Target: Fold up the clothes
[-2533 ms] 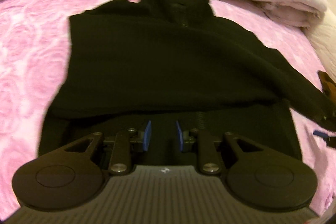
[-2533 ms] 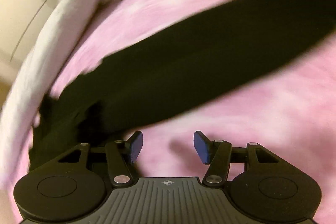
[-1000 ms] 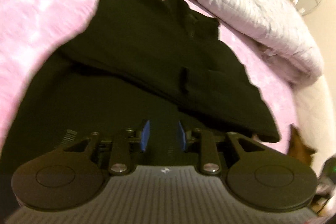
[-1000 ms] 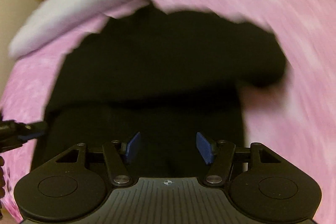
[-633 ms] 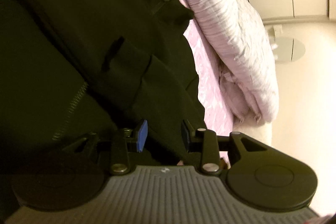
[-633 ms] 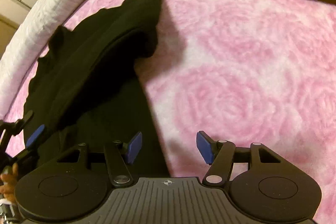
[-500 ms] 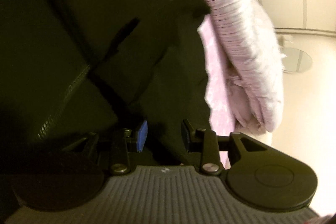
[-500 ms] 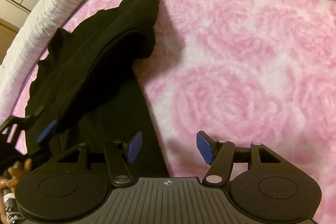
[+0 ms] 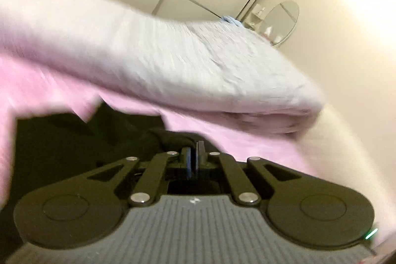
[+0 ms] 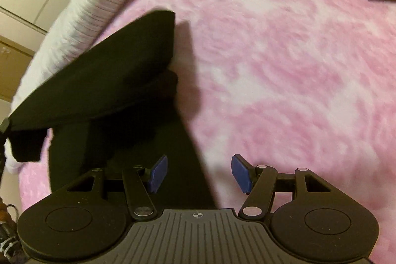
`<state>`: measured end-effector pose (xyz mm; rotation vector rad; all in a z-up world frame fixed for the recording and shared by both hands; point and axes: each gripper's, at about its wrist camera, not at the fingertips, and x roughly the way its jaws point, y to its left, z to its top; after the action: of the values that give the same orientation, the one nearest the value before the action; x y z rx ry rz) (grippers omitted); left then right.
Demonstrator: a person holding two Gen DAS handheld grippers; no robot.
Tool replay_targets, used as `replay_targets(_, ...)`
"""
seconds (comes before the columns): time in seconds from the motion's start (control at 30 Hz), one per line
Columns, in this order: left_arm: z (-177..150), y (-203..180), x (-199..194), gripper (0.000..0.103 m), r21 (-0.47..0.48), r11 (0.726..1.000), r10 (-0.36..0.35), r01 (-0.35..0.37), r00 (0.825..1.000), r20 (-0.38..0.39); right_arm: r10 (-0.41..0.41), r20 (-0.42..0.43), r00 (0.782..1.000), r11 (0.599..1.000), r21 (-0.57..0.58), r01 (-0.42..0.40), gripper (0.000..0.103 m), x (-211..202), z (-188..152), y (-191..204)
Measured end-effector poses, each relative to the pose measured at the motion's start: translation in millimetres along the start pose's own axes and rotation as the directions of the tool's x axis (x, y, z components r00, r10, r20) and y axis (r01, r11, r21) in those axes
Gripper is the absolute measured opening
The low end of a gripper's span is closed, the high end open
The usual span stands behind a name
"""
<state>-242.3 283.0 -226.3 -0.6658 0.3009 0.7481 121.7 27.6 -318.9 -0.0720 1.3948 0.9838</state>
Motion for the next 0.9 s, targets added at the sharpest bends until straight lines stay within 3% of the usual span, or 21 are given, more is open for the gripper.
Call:
replay_targets(0.07,-4.3,23.7,-12.0,0.001,0.115,0.989,0.091,-0.09,0.996,-0.008,0.02,-0.004,1.0,0.999,-0.028,-0.02,0.061,5.9,2.8,13.2)
replay_targets(0.1,-11.2,37.8,-9.7,0.001,0.142,0.981,0.143,-0.134,0.988,-0.058,0.023,-0.007,1.0,0.999,-0.047,-0.024,0.061,10.5,3.3,19.9)
replay_targets(0.17,-37.5,82.0,6.6,0.001,0.064,0.975,0.221,-0.212,0.954,-0.204,0.017,-0.017,1.0,0.996,-0.089,-0.019,0.061,23.6,3.1,32.6)
replay_targets(0.23,-64.4,116.4,18.4,0.002,-0.044,0.965,0.236,-0.26,0.926,-0.295,0.0,-0.025,1.0,0.992,-0.128,-0.003,0.061,37.6,3.1,42.4)
replay_targets(0.3,-78.5,127.7,26.6,0.002,-0.08,0.957,0.244,-0.28,0.92,-0.306,-0.035,-0.013,0.999,0.977,-0.209,0.032,0.061,51.5,3.5,54.1)
replay_targets(0.33,-80.7,132.2,28.7,0.002,-0.102,0.956,0.236,-0.276,0.926,-0.295,-0.074,0.013,0.997,0.959,-0.275,0.075,0.061,56.5,3.5,61.5)
replay_targets(0.4,-80.6,136.2,26.1,0.002,-0.126,0.953,0.23,-0.276,0.928,-0.291,-0.135,0.086,0.987,0.883,-0.442,0.159,0.061,65.4,1.9,77.3)
replay_targets(0.47,-80.4,140.2,23.4,0.002,-0.151,0.949,0.225,-0.276,0.931,-0.287,-0.171,0.139,0.975,0.769,-0.6,0.221,0.061,75.1,-3.5,91.3)
replay_targets(0.6,-73.2,143.5,25.1,0.002,-0.138,0.957,0.208,-0.257,0.933,-0.294,-0.124,0.225,0.966,0.552,-0.793,0.256,0.061,86.7,-19.8,108.3)
replay_targets(0.63,-72.1,142.6,23.7,0.002,-0.133,0.959,0.203,-0.249,0.936,-0.289,-0.094,0.241,0.966,0.517,-0.817,0.254,0.06,87.8,-22.6,111.3)
replay_targets(0.67,-70.1,138.6,21.5,0.001,-0.114,0.965,0.199,-0.236,0.942,-0.272,-0.061,0.245,0.968,0.492,-0.836,0.243,0.041,89.7,-24.1,113.4)
replay_targets(0.7,-68.0,134.5,16.4,0.001,-0.094,0.97,0.196,-0.222,0.952,-0.234,-0.031,0.248,0.968,0.466,-0.853,0.234,0.017,91.8,-25.4,115.4)
replay_targets(0.73,-65.8,130.3,11.1,0.001,-0.073,0.975,0.191,-0.209,0.962,-0.196,-0.025,0.257,0.966,0.45,-0.86,0.241,0.011,95.1,-25.3,115.8)
replay_targets(0.8,-65.0,127.1,3.6,0.001,-0.056,0.98,0.184,-0.193,0.975,-0.127,-0.022,0.286,0.958,0.478,-0.839,0.262,0.007,93.7,-21.8,111.2)
replay_targets(0.83,-67.4,128.1,4.9,0.001,-0.047,0.979,0.192,-0.2,0.972,-0.138,-0.032,0.3,0.954,0.498,-0.822,0.275,0.007,93.0,-19.8,107.2)
replay_targets(0.9,-82.5,137.0,20.5,0.002,-0.031,0.971,0.222,-0.238,0.94,-0.258,-0.112,0.254,0.961,0.513,-0.813,0.274,0.007,102.5,-17.8,97.7)
